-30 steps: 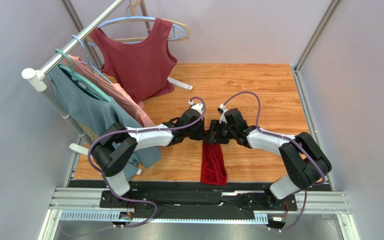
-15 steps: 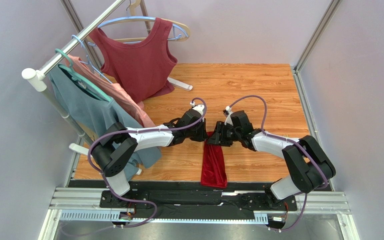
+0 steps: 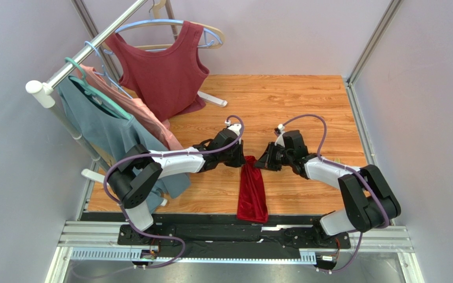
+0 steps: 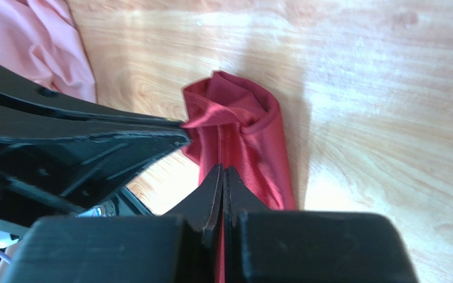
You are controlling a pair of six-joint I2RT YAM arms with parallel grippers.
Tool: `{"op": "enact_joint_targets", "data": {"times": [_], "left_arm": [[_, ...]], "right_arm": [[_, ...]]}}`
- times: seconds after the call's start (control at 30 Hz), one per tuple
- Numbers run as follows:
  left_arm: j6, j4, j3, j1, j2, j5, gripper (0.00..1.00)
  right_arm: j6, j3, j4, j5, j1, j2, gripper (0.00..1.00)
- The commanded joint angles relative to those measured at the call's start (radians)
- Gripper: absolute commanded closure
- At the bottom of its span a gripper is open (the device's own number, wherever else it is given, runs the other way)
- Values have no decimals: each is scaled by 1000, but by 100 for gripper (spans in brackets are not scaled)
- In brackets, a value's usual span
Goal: Fold the napkin into a case and place the utensils inside
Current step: Grasp the top corner of the smaller rectangle folded napkin from the folded napkin.
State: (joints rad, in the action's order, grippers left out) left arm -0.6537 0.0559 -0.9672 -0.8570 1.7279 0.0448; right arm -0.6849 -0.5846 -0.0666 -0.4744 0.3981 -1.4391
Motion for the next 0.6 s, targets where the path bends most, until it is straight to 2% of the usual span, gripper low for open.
{"op": "enact_joint_targets", "data": {"times": [0.0, 0.43, 0.57], "left_arm": [[-4, 28, 2, -4, -27, 15, 100], [3, 25, -10, -14, -14, 26, 100], [15, 21, -8, -20, -13, 50, 100]], "right_arm": [[-18, 14, -58, -13, 11, -35, 100], [-177, 60, -275, -10, 56, -159, 100], [-260, 91, -356, 66, 62, -167, 100]]}}
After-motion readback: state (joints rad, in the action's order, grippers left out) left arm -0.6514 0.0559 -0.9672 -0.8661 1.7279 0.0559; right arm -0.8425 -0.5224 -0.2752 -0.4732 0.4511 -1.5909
